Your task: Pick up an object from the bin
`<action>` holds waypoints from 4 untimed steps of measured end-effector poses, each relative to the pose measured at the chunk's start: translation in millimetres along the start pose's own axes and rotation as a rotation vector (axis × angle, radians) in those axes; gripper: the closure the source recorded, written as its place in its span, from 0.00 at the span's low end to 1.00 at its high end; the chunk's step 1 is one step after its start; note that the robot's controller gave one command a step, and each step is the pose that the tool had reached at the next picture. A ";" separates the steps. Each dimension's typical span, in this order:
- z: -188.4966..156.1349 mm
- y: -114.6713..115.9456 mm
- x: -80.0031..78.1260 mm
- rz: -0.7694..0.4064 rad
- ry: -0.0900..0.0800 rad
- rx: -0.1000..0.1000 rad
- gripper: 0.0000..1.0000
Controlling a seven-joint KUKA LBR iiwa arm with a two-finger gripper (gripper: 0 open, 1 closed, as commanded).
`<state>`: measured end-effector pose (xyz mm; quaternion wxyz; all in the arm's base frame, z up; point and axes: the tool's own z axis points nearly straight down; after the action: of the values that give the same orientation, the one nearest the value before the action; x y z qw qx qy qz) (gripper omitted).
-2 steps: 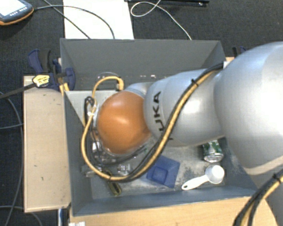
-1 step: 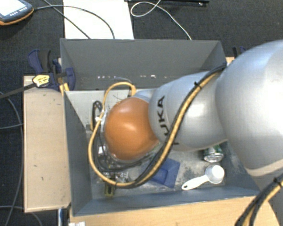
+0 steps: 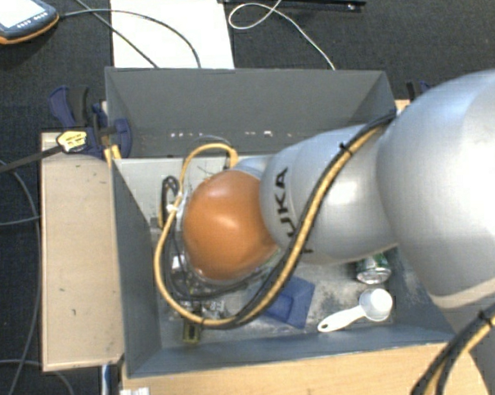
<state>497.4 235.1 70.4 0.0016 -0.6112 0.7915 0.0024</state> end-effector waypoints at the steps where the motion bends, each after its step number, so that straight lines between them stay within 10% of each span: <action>1: -2.4 0.8 0.4 0.000 0.001 -0.002 1.00; 4: -55.8 0.3 0.0 0.001 0.000 0.000 1.00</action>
Offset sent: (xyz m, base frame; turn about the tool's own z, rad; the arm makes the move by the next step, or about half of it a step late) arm 0.0001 -0.0001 0.0095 0.0000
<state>497.1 234.9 126.2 0.0017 -0.6108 0.7918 0.0022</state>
